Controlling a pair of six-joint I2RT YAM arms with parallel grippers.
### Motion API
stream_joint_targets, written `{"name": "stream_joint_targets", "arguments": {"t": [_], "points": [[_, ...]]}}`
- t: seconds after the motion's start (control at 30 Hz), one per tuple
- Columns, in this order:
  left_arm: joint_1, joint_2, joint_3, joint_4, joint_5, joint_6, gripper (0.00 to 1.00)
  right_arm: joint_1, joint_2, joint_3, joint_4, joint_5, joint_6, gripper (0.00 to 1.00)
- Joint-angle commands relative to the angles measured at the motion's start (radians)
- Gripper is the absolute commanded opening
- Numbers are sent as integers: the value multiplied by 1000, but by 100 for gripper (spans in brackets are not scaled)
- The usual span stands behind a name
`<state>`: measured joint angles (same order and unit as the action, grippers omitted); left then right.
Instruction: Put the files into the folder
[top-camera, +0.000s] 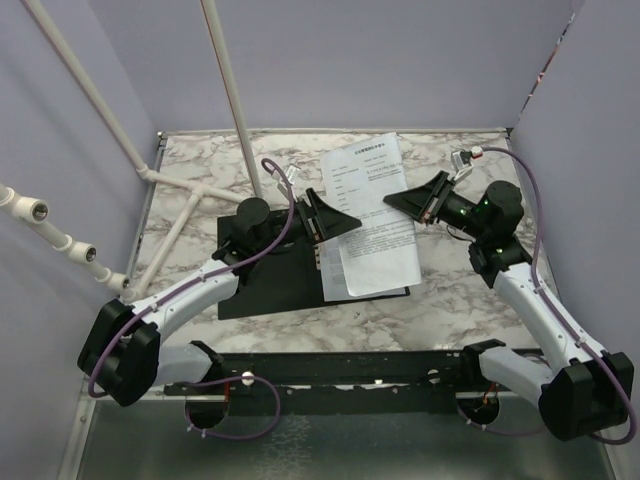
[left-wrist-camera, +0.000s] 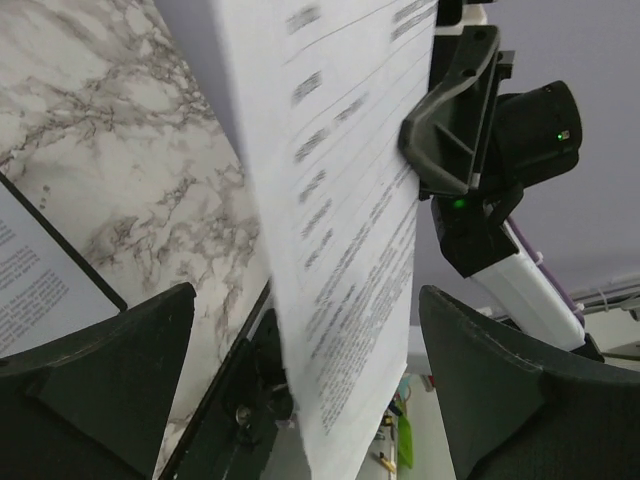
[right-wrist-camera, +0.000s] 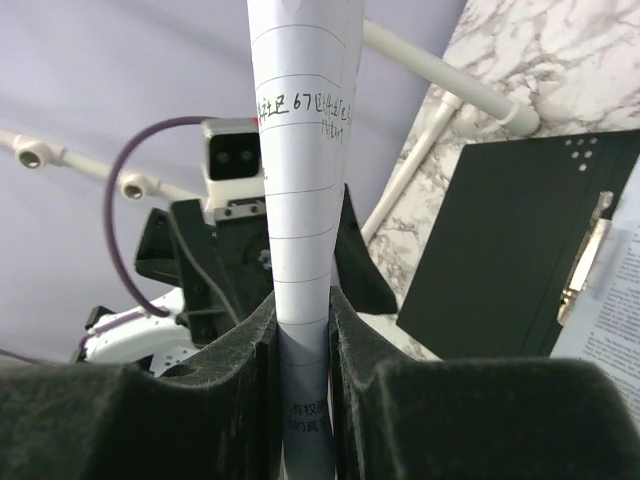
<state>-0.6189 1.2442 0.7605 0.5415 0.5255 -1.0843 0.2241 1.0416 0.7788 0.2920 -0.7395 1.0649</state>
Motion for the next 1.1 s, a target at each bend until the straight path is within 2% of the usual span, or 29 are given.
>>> {"name": "stream_joint_targets", "arguments": {"t": [0.0,0.23,0.4,0.6,0.67,0.7,0.73,0.87,1.0,1.07], "points": [[2,-28,-62,122,66,-80,92,28,5,31,77,28,32,24],[2,-51,-124,275,75,-161,70,67,1,14,86,48,31,24],[2,-66,-131,305,94,-175,60,77,-4,7,83,55,24,24],[2,-78,-132,313,116,-171,31,85,-5,-17,84,57,4,24],[1,-75,-132,313,122,-171,12,86,-2,-24,98,39,-2,25],[2,-75,-132,313,123,-171,3,86,-2,-27,111,27,-7,27],[2,-74,-132,313,126,-169,0,86,-4,-31,120,18,-12,30],[2,-86,-119,315,138,-156,0,86,-18,-46,111,9,-38,39],[2,-118,-98,331,164,-140,0,87,-42,-49,79,17,-72,67],[2,-142,-87,335,176,-131,0,87,-58,-51,68,20,-86,77]]}}
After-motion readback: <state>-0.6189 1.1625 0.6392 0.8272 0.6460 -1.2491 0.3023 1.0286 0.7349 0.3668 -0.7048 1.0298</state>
